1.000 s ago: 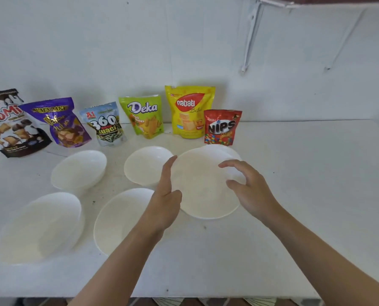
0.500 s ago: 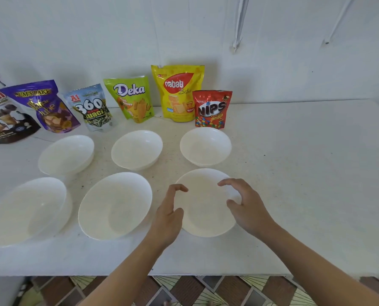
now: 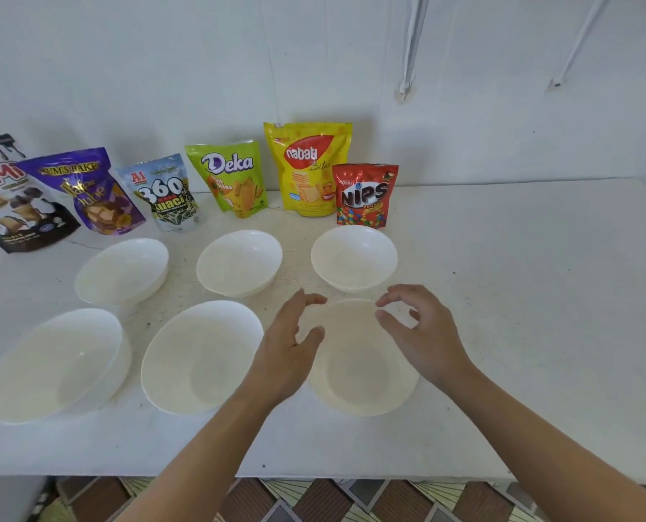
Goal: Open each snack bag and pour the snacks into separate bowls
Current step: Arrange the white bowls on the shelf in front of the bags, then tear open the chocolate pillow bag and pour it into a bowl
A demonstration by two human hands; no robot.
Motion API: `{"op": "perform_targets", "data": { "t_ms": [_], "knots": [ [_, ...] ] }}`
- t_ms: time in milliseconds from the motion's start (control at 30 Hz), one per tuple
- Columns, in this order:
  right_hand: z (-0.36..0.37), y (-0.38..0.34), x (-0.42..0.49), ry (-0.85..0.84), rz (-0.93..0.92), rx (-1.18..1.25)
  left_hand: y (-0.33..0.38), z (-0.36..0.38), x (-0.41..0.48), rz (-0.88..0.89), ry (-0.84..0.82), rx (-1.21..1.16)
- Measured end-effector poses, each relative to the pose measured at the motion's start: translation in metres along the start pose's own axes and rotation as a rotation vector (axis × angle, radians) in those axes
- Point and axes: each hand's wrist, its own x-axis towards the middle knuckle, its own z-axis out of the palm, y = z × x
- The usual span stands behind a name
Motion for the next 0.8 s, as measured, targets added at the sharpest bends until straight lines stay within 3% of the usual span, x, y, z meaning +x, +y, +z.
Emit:
{"op": "perform_targets", "data": {
  "t_ms": [200,367,800],
  "knots": [
    [0.023,-0.057,0.031,-0.035,-0.159,0.036,0.031,-0.055,0.009,0.073,0.195,-0.116],
    [0.068,-0.11,0.054,-0.078,-0.286,0.076,0.031,-0.126,0.005,0.105,0.324,-0.078],
    [0.278,-0.236,0.096,-0.231,-0.439,0.103,-0.042,-0.346,-0.004,0.074,0.546,-0.038]
  ]
}}
